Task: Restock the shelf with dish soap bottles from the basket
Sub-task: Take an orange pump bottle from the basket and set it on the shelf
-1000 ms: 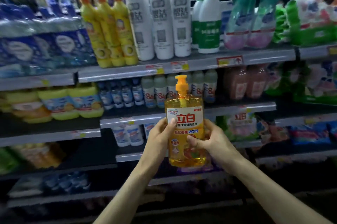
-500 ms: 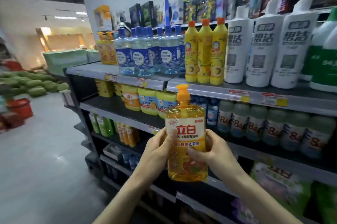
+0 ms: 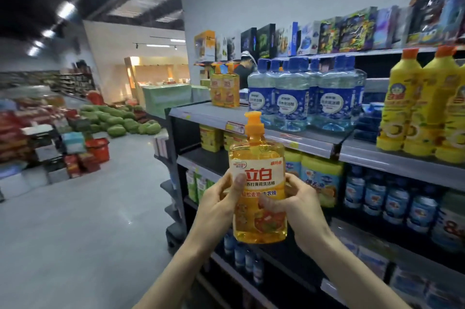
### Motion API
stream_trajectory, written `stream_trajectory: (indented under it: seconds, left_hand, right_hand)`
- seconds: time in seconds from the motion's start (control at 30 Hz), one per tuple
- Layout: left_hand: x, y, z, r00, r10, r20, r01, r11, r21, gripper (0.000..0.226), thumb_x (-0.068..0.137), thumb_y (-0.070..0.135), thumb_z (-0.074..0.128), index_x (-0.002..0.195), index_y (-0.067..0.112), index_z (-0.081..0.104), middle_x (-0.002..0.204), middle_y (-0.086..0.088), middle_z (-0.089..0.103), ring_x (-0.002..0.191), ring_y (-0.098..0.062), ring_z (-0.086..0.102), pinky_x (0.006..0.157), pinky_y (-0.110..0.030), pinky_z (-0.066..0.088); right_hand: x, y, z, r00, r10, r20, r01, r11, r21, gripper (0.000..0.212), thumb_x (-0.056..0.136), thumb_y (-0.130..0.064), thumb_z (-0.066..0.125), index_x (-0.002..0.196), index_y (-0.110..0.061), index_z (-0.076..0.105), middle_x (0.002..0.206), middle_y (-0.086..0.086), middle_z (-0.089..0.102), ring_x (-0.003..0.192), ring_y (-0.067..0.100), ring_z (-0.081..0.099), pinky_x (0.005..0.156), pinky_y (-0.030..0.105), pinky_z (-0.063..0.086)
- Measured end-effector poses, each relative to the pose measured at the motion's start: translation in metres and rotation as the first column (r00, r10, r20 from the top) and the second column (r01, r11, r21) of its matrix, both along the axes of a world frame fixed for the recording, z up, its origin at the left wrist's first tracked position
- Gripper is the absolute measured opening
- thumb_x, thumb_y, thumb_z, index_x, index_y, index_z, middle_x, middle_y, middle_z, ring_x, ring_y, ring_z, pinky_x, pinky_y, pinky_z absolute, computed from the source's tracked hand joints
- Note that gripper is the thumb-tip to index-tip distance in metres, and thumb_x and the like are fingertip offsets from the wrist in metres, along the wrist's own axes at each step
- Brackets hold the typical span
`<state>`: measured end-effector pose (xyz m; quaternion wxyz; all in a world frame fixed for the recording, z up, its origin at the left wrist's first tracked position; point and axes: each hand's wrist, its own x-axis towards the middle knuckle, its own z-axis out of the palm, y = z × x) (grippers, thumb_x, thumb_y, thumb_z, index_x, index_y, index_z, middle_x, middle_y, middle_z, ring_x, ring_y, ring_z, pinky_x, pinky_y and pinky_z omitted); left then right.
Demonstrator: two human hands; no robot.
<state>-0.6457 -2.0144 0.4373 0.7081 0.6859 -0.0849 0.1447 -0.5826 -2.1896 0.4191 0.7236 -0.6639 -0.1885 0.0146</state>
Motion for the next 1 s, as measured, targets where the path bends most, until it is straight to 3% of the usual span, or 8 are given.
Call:
stream_trajectory:
  seconds: [0.23,0.37,0.53,0.77,0.87,1.0]
  left_hand:
    - [0.054,0.081,0.016,0.999,0.011,0.044,-0.012,1.000,0.028,0.039,0.101,0.057,0.061,0.132,0.037,0.071,0.124,0.004,0.079,0.114,-0.015,0.076,0.084,-0.024,0.063]
    - [0.094,0.111,0.016,0.997,0.062,0.050,-0.064,0.997,0.048,0.041,0.100,0.057,0.058,0.133,0.035,0.068,0.120,0.008,0.079,0.111,-0.009,0.076,0.081,-0.018,0.061]
    - [0.153,0.134,0.019,0.993,0.108,0.054,-0.112,0.991,0.071,0.043,0.099,0.059,0.054,0.133,0.036,0.066,0.118,0.012,0.080,0.109,-0.007,0.076,0.080,-0.020,0.062]
    - [0.239,0.163,0.057,0.982,0.146,0.121,-0.156,0.984,0.080,0.043,0.101,0.054,0.051,0.135,0.031,0.065,0.121,0.009,0.079,0.111,-0.009,0.076,0.083,-0.022,0.062]
    - [0.269,0.177,0.069,0.972,0.170,0.164,-0.184,0.980,0.075,0.046,0.100,0.056,0.051,0.134,0.030,0.066,0.120,0.008,0.079,0.111,-0.010,0.076,0.084,-0.024,0.063]
    - [0.300,0.198,0.079,0.962,0.179,0.206,-0.193,0.980,0.048,0.042,0.104,0.051,0.050,0.135,0.027,0.067,0.121,0.006,0.079,0.113,-0.012,0.076,0.085,-0.022,0.061]
  right_hand:
    - [0.054,0.076,0.017,1.000,0.005,0.027,-0.005,1.000,0.024,0.074,0.066,-0.025,0.095,0.132,-0.018,0.063,0.113,0.000,0.081,0.102,0.021,0.079,0.081,0.045,0.066]
    - [0.093,0.106,0.023,0.995,0.011,0.094,-0.009,1.000,-0.020,0.071,0.071,-0.030,0.096,0.133,-0.024,0.062,0.114,-0.004,0.080,0.103,0.017,0.078,0.078,0.038,0.066]
    - [0.148,0.136,0.024,0.985,0.037,0.166,-0.029,0.998,-0.053,0.057,0.078,-0.032,0.091,0.128,-0.033,0.062,0.110,-0.012,0.080,0.098,0.009,0.078,0.071,0.022,0.063]
    - [0.244,0.166,0.067,0.963,0.068,0.260,-0.049,0.996,-0.077,0.063,0.075,-0.040,0.090,0.131,-0.032,0.062,0.113,-0.013,0.079,0.102,0.009,0.077,0.075,0.029,0.065]
    - [0.277,0.181,0.083,0.942,0.078,0.327,-0.052,0.995,-0.088,0.060,0.074,-0.044,0.089,0.127,-0.040,0.061,0.114,-0.017,0.078,0.103,0.006,0.076,0.076,0.027,0.065]
    - [0.311,0.201,0.096,0.919,0.093,0.382,-0.048,0.991,-0.127,0.061,0.080,-0.036,0.089,0.132,-0.040,0.057,0.117,-0.017,0.076,0.106,0.005,0.075,0.083,0.034,0.065]
